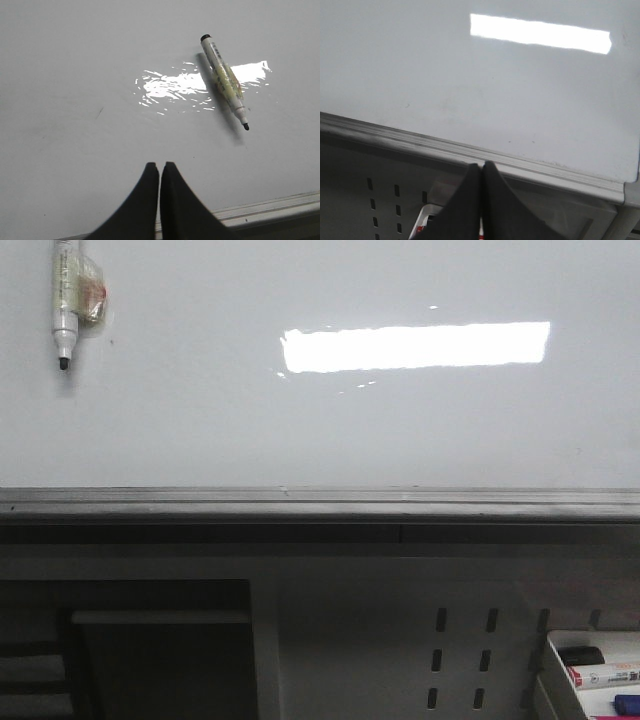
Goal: Write number 4 on whiteboard
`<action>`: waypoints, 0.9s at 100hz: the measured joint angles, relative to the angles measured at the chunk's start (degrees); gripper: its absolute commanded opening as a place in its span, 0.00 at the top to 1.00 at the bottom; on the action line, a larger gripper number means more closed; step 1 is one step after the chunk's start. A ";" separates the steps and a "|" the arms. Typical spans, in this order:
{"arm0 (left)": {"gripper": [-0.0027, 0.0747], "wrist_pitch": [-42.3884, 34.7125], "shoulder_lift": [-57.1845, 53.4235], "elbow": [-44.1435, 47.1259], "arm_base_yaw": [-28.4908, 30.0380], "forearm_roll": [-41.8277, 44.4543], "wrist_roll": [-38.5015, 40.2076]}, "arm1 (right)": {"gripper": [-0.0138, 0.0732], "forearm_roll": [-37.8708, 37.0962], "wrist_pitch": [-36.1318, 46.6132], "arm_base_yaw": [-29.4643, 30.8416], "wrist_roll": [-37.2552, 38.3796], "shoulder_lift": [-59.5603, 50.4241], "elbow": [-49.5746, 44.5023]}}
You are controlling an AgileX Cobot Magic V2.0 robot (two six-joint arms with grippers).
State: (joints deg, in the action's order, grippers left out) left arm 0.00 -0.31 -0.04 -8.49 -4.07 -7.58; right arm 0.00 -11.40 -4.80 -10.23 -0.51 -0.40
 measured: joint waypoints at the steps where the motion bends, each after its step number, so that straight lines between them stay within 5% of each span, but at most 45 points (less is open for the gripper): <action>1: 0.99 0.00 0.00 0.00 0.00 0.00 0.00 | 0.92 0.00 0.00 0.00 0.00 0.00 0.00; 68: 0.99 0.00 0.00 0.00 0.00 -1.57 0.00 | 0.92 0.00 0.57 0.00 0.01 0.00 0.00; 90: 0.99 0.00 0.00 0.00 0.00 -9.30 0.00 | 0.92 7.82 3.90 0.00 0.01 0.00 0.00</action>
State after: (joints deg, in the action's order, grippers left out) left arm 0.00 -0.31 -0.04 -8.49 -13.37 -7.58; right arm 7.82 -7.51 -4.80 -10.22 -0.51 -0.40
